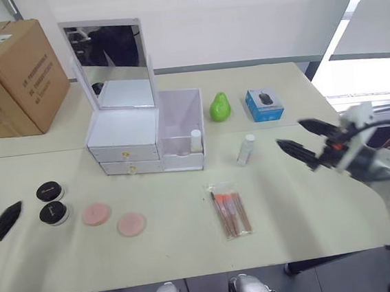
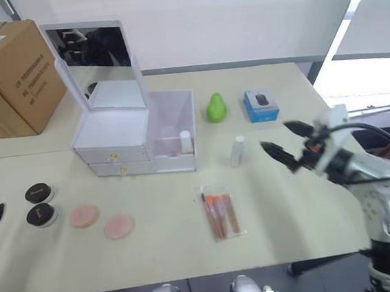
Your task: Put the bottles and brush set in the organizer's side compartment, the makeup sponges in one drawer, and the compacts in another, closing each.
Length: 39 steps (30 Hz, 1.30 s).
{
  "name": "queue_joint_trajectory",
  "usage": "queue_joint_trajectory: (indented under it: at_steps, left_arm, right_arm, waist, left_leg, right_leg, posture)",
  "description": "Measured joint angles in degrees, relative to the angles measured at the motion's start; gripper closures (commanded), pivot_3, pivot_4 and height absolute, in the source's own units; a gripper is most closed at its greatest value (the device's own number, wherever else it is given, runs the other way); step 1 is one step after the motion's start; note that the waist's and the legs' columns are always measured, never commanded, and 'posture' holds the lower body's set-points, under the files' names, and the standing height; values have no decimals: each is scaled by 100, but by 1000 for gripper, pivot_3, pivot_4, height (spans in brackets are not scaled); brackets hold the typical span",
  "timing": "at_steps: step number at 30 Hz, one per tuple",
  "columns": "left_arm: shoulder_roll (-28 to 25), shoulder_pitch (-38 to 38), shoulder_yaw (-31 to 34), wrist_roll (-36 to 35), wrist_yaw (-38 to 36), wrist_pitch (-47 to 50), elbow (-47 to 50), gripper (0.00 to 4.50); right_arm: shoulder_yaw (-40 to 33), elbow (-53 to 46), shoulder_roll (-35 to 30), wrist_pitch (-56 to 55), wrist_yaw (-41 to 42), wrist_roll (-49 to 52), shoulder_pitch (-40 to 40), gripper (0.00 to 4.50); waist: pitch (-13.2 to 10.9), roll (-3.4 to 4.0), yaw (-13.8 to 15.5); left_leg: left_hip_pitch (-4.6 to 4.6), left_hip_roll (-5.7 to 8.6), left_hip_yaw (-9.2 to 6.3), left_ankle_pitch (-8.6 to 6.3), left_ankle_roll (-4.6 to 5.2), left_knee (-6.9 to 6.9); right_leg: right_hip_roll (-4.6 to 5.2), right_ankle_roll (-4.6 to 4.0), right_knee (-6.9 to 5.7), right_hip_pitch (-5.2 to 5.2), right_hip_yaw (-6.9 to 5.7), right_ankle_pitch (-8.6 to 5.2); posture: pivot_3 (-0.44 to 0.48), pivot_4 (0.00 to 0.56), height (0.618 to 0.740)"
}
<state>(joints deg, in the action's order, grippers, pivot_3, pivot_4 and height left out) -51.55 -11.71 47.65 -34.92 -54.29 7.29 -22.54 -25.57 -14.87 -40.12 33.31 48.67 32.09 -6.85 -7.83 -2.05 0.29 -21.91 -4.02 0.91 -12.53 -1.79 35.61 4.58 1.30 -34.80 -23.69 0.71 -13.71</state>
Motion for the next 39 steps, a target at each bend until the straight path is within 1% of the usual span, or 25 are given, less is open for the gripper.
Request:
queue_joint_trajectory:
  at_steps: [4,7,10,13,18,21,22,23,26,28,30,34,36,39]
  left_arm:
    - [-376,60,89,303,-307,-363,-1261,0]
    - [-473,219,86,445,-313,-591,-1806,0]
    - [-478,314,73,498,-304,-710,-1896,0]
    - [-420,371,43,534,-305,-741,-1684,0]
    - [-106,410,-109,532,-163,-596,-919,0]
    - [153,387,-223,463,-86,-345,-177,0]
    - [247,394,-284,406,-53,-281,95,0]
    - [338,399,-364,364,-35,-207,377,0]
    - [712,327,-795,283,-9,30,1431,0]
    - [944,259,-1252,142,-29,247,2170,0]
    - [1120,268,-1627,-10,-28,460,2777,0]
    - [1253,224,-2126,-310,-84,800,3650,0]
    - [1253,165,-2425,-353,-184,861,4094,0]
    - [1265,169,-2654,-358,-162,957,4471,0]
  right_arm:
    - [-513,477,-342,-168,706,94,1056,31]
    - [-525,955,-349,-555,820,-112,1373,31]
    - [-464,1435,-334,-1160,636,-571,1407,31]
    - [-379,1470,-193,-1413,555,-646,1343,31]
    - [-143,1393,-141,-1426,365,-641,946,31]
    - [53,1106,-94,-1348,236,-596,739,31]
    - [104,953,-44,-1224,166,-537,664,31]
    - [182,810,18,-1099,88,-447,568,31]
    - [500,232,194,-636,-175,-165,325,31]
    - [811,-101,353,-385,-469,-160,184,31]
    - [1040,-199,535,-156,-866,-213,25,31]
    - [1178,-314,1332,-36,-1905,-399,-131,31]
    - [1426,-500,1792,-36,-2446,-602,-151,31]
    - [1692,-639,2252,-55,-2984,-849,-167,31]
  waist:
    - [8,-19,6]
    - [11,-35,20]
    - [11,-39,32]
    - [12,-40,33]
    - [14,-43,28]
    - [17,-51,36]
    - [18,-52,40]
    - [18,-53,41]
    - [19,-54,43]
    - [21,-57,43]
    - [25,-66,43]
    - [32,-74,34]
    - [35,-63,22]
    - [38,-56,14]
  left_leg:
    - [-1,11,46,-14,-25,-46]
    - [-2,11,74,-15,-26,-66]
    - [-7,11,84,-17,-30,-66]
    - [-5,10,84,-17,-30,-66]
    - [-4,10,87,-15,-28,-62]
    - [-5,9,87,-12,-23,-61]
    - [-6,10,87,1,0,-60]
    - [-5,10,88,1,0,-59]
    - [-10,10,88,6,7,-54]
    - [-9,9,88,11,15,-52]
    - [-13,9,88,11,16,-46]
    - [-8,9,83,12,18,-39]
    - [-7,9,82,12,18,-38]
    - [-3,7,78,13,19,-37]
  right_leg:
    - [39,1,0,-34,-2,0]
    - [61,1,-1,-43,-16,1]
    - [68,3,-2,-44,-19,2]
    - [65,8,-9,-43,-18,5]
    - [62,11,-13,-38,-15,7]
    - [61,12,-16,-34,-15,7]
    - [62,13,-15,-32,-15,8]
    - [62,15,-15,-30,-14,10]
    - [61,17,-15,-5,-11,12]
    - [61,17,-15,1,-12,12]
    - [59,17,-15,1,-11,13]
    - [48,17,-15,8,0,13]
    - [42,17,-16,6,6,13]
    - [34,16,-16,8,11,13]
  posture:
    - [0,150,728]
    - [0,150,728]
    - [0,150,728]
    - [0,150,728]
    - [0,150,728]
    - [0,150,728]
    - [0,150,728]
    - [0,150,728]
    - [0,150,728]
    - [0,150,728]
    - [0,150,728]
    - [0,150,728]
    - [0,150,728]
    - [0,150,728]
